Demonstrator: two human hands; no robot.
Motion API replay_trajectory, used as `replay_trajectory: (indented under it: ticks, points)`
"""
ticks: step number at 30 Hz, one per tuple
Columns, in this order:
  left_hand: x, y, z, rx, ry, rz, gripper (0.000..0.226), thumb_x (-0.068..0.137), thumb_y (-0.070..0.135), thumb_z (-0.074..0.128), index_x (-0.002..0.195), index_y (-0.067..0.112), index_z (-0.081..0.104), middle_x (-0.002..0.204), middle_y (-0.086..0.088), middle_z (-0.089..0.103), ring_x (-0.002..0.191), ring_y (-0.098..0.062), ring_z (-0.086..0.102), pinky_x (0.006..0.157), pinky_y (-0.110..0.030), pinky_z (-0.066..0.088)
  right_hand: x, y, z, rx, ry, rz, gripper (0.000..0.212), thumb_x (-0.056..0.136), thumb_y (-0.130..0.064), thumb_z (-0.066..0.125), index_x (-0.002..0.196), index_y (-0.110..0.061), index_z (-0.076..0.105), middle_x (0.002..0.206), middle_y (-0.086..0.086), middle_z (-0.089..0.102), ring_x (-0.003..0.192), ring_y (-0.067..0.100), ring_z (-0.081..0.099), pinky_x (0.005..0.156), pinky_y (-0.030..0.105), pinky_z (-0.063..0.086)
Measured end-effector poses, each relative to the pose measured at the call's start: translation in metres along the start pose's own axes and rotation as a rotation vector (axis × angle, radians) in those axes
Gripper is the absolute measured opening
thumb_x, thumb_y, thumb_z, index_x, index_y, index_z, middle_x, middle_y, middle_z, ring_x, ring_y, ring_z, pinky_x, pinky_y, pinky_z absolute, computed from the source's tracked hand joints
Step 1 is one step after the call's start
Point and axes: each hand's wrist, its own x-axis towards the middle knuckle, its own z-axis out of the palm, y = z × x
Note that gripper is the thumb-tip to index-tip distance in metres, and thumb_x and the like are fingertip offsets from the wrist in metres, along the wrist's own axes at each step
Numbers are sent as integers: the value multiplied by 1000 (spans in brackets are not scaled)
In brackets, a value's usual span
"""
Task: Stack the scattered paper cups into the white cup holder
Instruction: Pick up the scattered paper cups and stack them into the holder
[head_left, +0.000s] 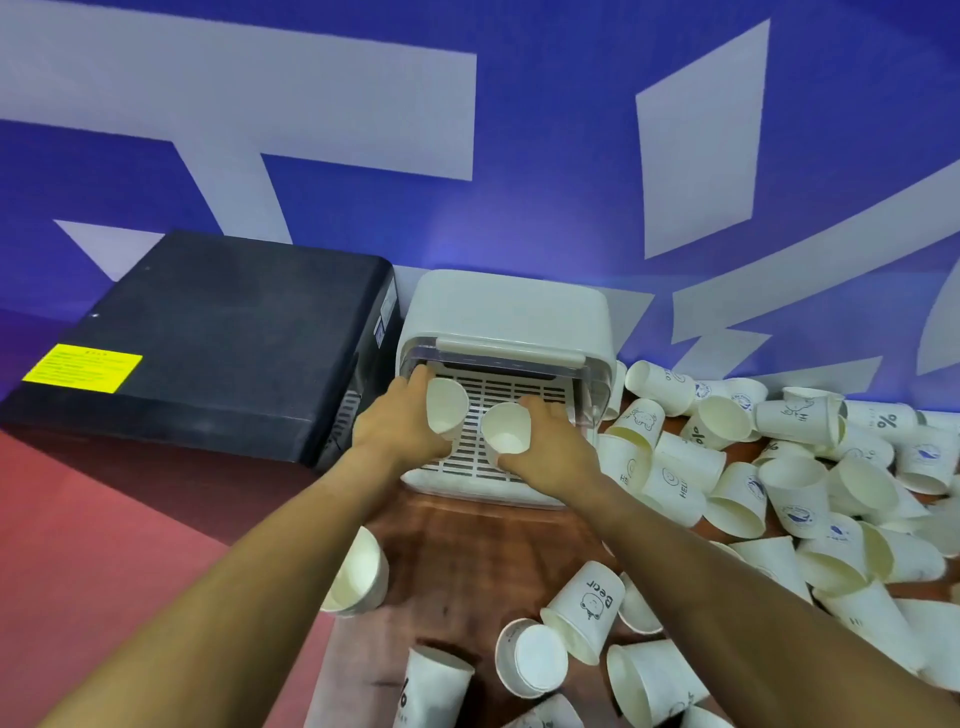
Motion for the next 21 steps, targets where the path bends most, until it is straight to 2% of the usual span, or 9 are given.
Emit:
replay_trajectory:
  ticks: [4,8,14,17,21]
  points:
    - [15,-4,15,56,-29,-30,82,71,35,75,135,17,26,130,-10,37,117,-33,43,90,-45,46,12,4,8,-10,-27,21,78,75,-49,71,139,-29,30,138,2,40,120,25,49,91,38,44]
    - [24,-7,27,72,-60,-62,79,74,40,71,134,13,27,132,-10,31,119,-31,34,95,-43,43,23,5,17,-2,-56,38,81,74,-50,72,140,-28,29,138,3,41,120,25,49,95,39,46]
    - [37,-12,40,266,-62,-14,79,76,47,69,136,14,29,133,-10,35,118,-29,37,96,-41,39,31,7,28,-36,-69,54,80,75,-50,70,140,-26,29,137,3,43,120,26,49,92,38,44]
    - [42,-14,44,358,-80,2,80,76,42,72,137,19,27,133,-9,40,119,-29,38,96,-41,38,32,7,32,-46,-88,59,79,76,-50,71,139,-26,29,136,4,43,118,26,50,91,38,44]
    - [46,-18,49,422,-103,7,89,69,51,77,138,21,27,135,-8,41,122,-29,39,99,-42,38,33,7,39,-41,-109,74,81,74,-51,72,139,-27,29,136,3,45,119,25,50,92,39,45]
